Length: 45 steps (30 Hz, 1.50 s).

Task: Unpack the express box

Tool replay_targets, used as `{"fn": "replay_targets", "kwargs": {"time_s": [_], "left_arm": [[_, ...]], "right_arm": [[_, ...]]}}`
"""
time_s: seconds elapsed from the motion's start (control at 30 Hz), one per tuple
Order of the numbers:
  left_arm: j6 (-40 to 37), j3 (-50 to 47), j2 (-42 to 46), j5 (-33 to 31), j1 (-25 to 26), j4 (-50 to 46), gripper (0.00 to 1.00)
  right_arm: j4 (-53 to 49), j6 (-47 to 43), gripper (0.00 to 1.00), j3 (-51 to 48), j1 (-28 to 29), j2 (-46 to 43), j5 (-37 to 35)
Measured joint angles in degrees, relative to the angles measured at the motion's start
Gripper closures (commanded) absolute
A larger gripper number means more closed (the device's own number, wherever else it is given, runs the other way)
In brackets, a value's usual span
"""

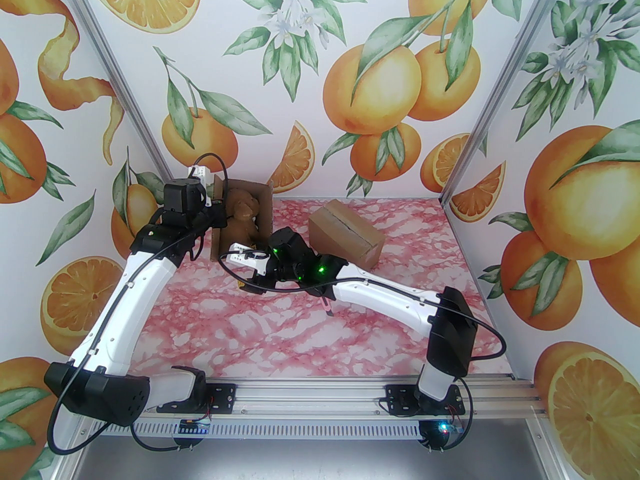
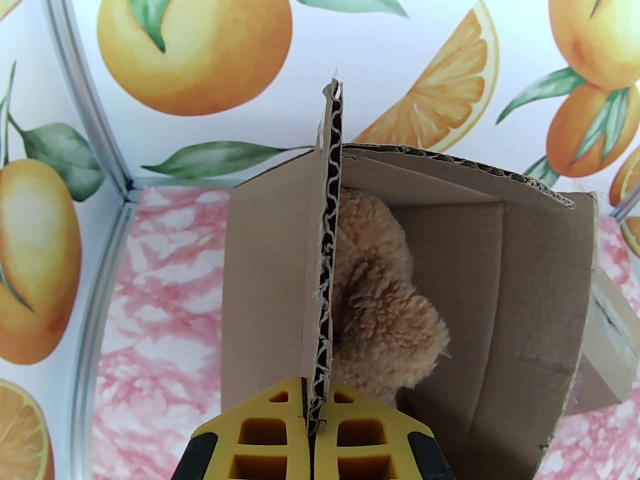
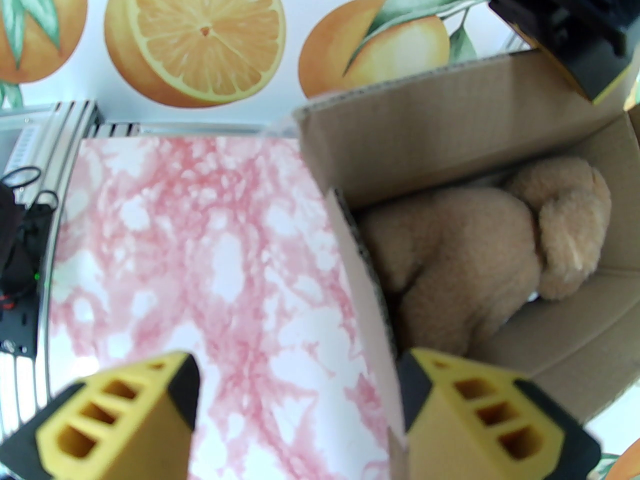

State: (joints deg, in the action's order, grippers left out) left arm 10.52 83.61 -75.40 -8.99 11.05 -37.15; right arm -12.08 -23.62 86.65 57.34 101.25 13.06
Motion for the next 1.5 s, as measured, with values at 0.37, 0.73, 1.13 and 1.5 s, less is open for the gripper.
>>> {"fn": "replay_targets", "kwargs": {"time_s": [0.37,0.73,1.13,1.5], "left_arm": [[1.20,0.02,-1.18,1.09,-0.04,0.90,1.00],[-3.52,-4.02,0.37,4.92,0.13,6.08,1.00],[-5.16,-7.52,2.14,6.49,0.74,8.87,1.00],[-4.94,-7.52,4.33,6.91,1.99,8.15,1.00]], "right_arm": [[13.81,0.44,0.27,-15.06,2.03,-3.02,-1.42],[25.97,7.08,0.28,-16.44,-1.57,-10.05,-2.97],[26.62,11.32,0.40,-1.49,-2.99,-3.39,-12.02],[16.87,9.44,0.43,7.85,-1.97,6.84,-21.59]]}}
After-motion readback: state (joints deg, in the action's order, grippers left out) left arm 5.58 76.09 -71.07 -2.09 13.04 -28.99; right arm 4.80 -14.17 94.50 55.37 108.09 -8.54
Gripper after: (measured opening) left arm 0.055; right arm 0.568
